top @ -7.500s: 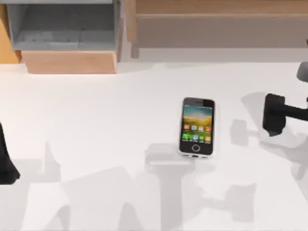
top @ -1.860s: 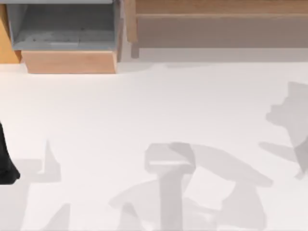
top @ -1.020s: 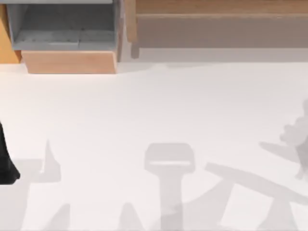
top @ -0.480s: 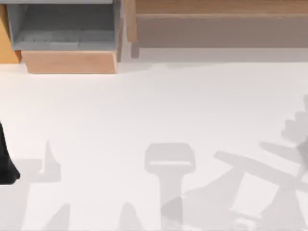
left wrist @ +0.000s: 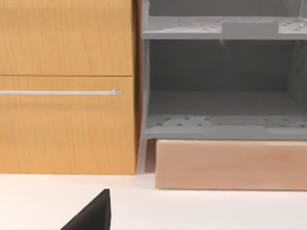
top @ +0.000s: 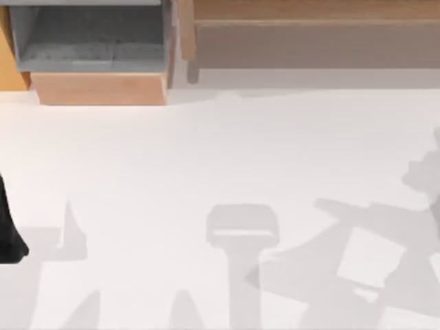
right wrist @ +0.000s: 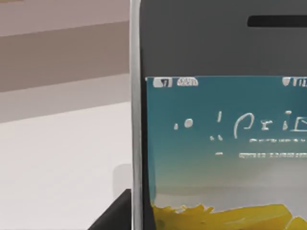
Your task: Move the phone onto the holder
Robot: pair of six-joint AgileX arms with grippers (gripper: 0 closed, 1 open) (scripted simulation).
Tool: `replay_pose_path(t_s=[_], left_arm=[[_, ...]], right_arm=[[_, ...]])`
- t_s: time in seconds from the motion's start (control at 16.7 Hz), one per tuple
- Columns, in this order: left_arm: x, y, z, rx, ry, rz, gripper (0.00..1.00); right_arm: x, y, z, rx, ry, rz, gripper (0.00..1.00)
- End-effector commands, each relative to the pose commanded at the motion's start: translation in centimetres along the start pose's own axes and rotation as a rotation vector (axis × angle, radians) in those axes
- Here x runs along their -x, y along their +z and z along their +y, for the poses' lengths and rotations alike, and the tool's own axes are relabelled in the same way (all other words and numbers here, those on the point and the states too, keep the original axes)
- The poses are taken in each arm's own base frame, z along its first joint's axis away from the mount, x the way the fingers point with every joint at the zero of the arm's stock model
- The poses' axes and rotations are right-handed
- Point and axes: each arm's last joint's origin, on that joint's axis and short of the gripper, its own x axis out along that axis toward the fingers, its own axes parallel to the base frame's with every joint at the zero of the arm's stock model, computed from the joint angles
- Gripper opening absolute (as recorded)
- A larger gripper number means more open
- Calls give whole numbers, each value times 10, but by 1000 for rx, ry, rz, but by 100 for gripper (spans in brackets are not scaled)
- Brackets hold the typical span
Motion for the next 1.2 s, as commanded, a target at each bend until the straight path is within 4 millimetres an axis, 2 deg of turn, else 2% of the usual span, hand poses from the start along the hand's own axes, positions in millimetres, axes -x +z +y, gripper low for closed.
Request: replay_pose_path(t_s=[0.18,0.96,1.2], left_arm=[[0,0,0,0,0,0,100],[0,0,0,0,0,0,100],[0,0,0,0,0,0,100]], right_arm=[[0,0,0,0,0,0,0],[0,0,0,0,0,0,98],[0,0,0,0,0,0,100]])
